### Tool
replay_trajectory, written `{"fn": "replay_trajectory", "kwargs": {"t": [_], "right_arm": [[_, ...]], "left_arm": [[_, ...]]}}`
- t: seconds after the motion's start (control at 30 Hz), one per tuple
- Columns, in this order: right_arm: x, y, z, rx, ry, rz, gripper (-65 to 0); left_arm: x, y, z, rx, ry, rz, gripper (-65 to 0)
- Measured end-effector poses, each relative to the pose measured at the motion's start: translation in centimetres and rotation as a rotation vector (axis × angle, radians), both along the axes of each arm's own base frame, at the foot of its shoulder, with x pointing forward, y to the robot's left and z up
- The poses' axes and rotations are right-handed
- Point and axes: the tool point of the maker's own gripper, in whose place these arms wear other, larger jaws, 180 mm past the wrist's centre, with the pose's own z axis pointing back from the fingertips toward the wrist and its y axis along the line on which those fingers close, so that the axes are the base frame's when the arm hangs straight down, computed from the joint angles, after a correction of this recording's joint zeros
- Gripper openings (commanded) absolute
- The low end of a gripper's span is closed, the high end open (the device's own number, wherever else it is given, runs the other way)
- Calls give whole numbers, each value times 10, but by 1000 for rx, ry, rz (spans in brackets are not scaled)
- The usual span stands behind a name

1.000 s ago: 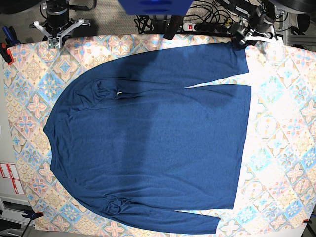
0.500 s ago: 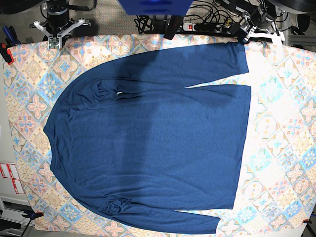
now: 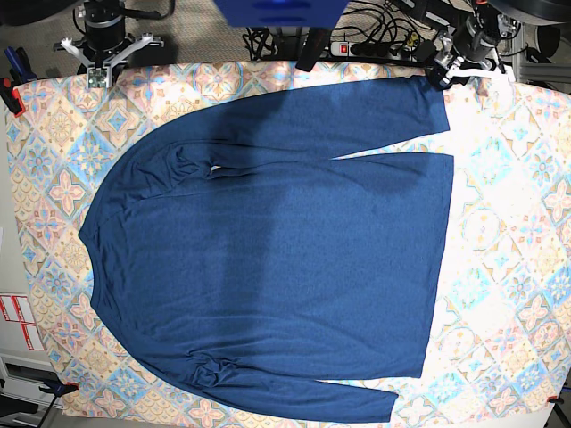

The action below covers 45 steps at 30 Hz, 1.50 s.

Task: Fold the T-shirt properly
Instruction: 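Close the left gripper on the hem corner of the shirt, then move the right gripper down to the other hem corner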

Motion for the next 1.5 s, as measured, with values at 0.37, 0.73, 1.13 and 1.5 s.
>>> {"fn": "replay_trajectory", "kwargs": {"t": [0.37, 0.73, 1.13, 1.5], "right_arm": [[0, 0, 0, 0, 1, 0, -650], [1, 14, -4, 31, 5, 24, -650], [16, 36, -5, 74, -28, 62, -646], [57, 62, -3, 125, -57, 100, -494]], "left_arm": [[19, 0, 3, 4, -37, 0, -437], [28, -2, 5, 0, -58, -3, -507], [29, -1, 5, 1, -61, -4, -650], [34, -2, 21, 17, -99, -26, -650]]}}
